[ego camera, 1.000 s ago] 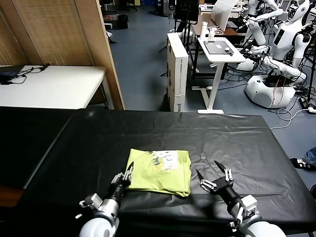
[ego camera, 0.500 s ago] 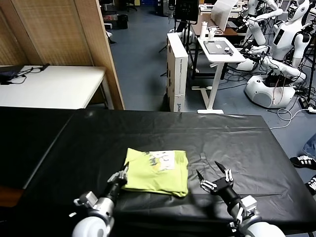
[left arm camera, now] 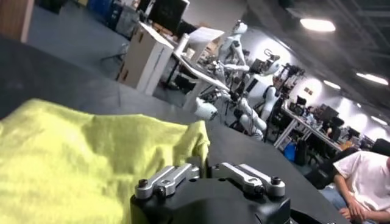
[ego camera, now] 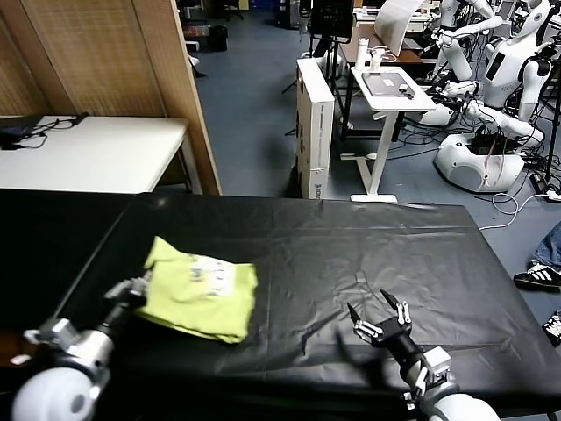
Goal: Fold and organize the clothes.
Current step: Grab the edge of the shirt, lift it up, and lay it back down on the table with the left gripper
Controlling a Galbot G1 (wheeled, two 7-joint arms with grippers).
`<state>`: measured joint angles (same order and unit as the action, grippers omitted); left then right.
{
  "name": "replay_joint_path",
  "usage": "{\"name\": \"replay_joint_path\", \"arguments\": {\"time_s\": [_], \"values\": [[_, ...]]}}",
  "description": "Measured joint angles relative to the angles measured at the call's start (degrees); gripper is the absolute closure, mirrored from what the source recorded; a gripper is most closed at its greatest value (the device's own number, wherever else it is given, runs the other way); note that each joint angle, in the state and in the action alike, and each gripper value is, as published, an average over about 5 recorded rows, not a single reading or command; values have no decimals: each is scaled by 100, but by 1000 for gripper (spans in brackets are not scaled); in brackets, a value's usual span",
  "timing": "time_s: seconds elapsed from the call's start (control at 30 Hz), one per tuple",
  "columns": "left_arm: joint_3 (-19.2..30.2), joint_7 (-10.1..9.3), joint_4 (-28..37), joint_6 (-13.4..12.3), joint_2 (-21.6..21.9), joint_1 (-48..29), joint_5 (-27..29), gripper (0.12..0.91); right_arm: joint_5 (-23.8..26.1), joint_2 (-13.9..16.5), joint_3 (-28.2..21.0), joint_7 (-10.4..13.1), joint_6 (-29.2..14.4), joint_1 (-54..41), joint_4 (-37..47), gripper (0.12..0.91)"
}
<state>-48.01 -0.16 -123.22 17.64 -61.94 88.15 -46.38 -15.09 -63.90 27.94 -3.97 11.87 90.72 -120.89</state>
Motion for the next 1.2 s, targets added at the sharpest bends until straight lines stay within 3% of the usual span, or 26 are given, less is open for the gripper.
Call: {"name": "replay_joint_path", "arguments": {"time_s": [0.2,0.43,0.67,0.9,1.0,1.2], "values": [[128,-329,-503,359,26,-82,251,854,86,-92,-56,-1,-2,10,45,118],[1694,-517,-540,449,-679,-258,823,854,218,-179,-32,-5,-7,145,52,118],[3069,-468,-8,427,-1633,-649,1074,854,362,-300,-130,-5,33,133,89,118],[3657,-375,465,410,-2042,-769,1491,844,60,-270,-241,-24,280,12,0,118],[3697,-340,479,410,-1997,-820,1543,736,-245,-208,-271,-6,438,-45,-74,118],[3555,-192,314,340,-1770,-847,1608,365,-810,-153,-464,207,758,-181,-161,118]]}}
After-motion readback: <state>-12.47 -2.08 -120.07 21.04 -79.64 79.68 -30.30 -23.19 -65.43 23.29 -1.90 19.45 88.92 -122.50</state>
